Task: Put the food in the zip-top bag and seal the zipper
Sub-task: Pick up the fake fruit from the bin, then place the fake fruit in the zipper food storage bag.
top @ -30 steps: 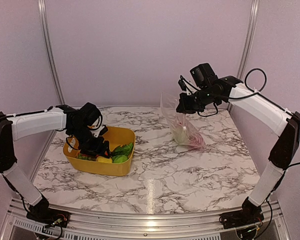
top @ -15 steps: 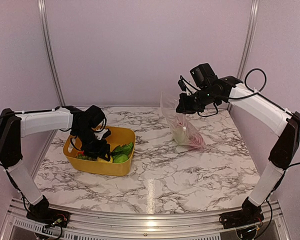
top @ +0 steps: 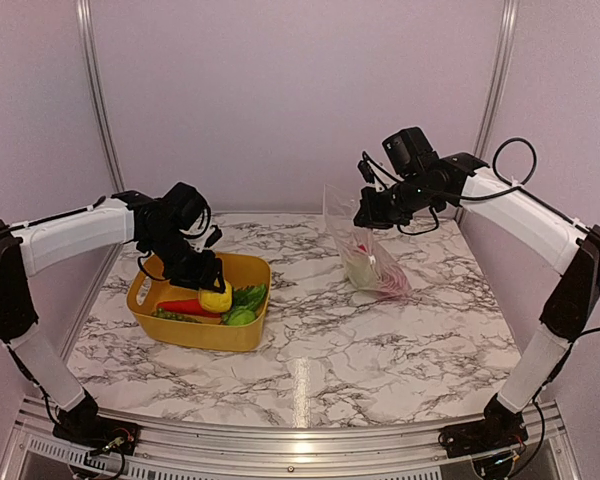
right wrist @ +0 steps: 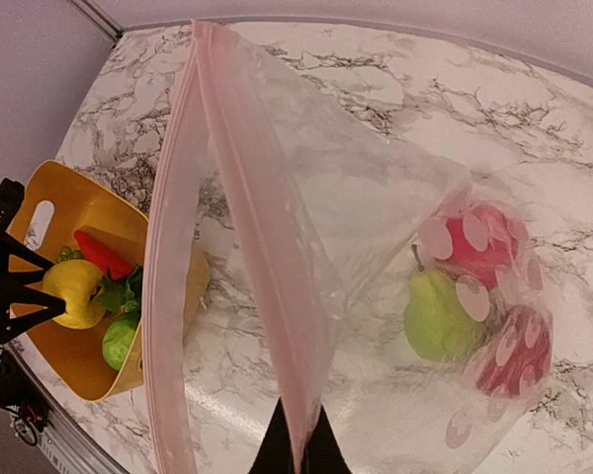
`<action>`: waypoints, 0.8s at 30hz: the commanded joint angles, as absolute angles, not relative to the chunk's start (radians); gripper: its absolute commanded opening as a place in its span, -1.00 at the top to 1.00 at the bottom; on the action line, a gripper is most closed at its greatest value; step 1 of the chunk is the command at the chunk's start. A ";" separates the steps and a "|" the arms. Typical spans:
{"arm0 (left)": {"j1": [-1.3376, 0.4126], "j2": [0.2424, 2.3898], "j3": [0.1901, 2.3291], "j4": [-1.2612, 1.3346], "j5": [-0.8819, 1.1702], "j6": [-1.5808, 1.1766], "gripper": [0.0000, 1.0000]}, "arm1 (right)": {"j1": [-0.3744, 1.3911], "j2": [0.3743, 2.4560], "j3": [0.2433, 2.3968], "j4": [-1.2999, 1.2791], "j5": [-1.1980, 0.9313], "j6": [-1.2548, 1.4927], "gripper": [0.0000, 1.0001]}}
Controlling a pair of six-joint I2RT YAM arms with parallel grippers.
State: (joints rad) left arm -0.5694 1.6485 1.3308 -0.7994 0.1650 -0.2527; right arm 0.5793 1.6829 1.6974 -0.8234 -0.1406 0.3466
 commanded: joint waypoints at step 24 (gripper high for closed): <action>-0.608 1.475 1.381 -0.220 0.401 -0.659 0.36 | 0.593 1.621 1.671 -0.808 -0.135 0.370 1.00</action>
